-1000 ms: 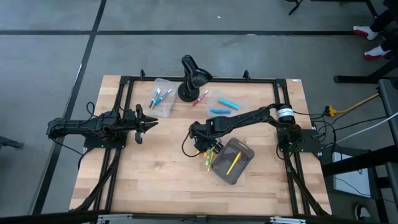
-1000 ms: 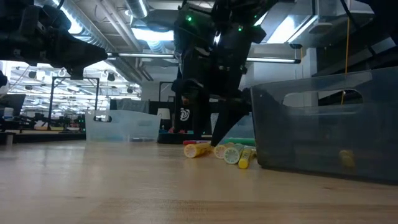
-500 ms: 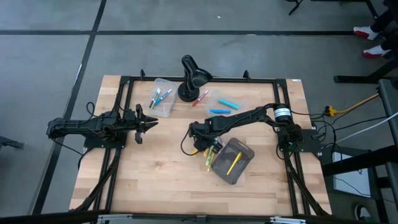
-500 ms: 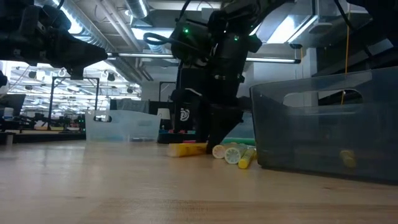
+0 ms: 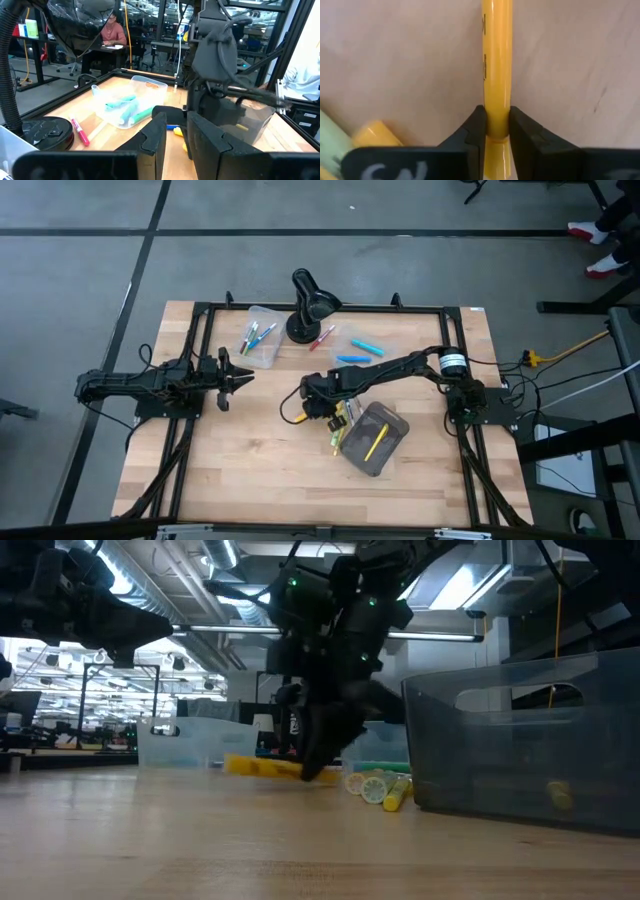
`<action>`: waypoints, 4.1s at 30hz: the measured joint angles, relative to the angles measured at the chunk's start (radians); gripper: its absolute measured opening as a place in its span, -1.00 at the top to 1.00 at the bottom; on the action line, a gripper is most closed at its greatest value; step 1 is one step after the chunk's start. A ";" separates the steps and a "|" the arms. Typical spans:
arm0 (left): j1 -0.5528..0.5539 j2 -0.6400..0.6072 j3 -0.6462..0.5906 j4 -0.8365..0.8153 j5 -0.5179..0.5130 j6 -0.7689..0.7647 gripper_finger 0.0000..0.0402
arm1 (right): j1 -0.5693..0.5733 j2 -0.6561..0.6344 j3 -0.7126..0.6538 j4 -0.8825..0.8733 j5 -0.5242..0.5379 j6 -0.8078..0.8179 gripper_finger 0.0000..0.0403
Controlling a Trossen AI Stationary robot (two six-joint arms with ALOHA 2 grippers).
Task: Pick & Place Markers
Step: Put the left yellow highlighter pen into the right transparent bin
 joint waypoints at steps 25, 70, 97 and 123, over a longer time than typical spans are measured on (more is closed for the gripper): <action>0.000 0.000 0.000 0.000 0.000 0.000 0.64 | 0.023 -0.129 0.111 -0.063 -0.160 0.146 0.70; 0.000 0.000 0.000 0.000 0.000 0.000 0.64 | -0.161 -0.489 0.111 -0.591 0.182 0.359 0.70; 0.000 0.000 0.000 0.000 0.000 0.000 0.64 | -0.255 -0.924 -0.461 -0.172 0.258 0.549 0.70; 0.000 0.000 0.000 0.000 0.000 0.000 0.64 | -0.378 -0.723 -0.610 0.133 0.363 0.579 0.70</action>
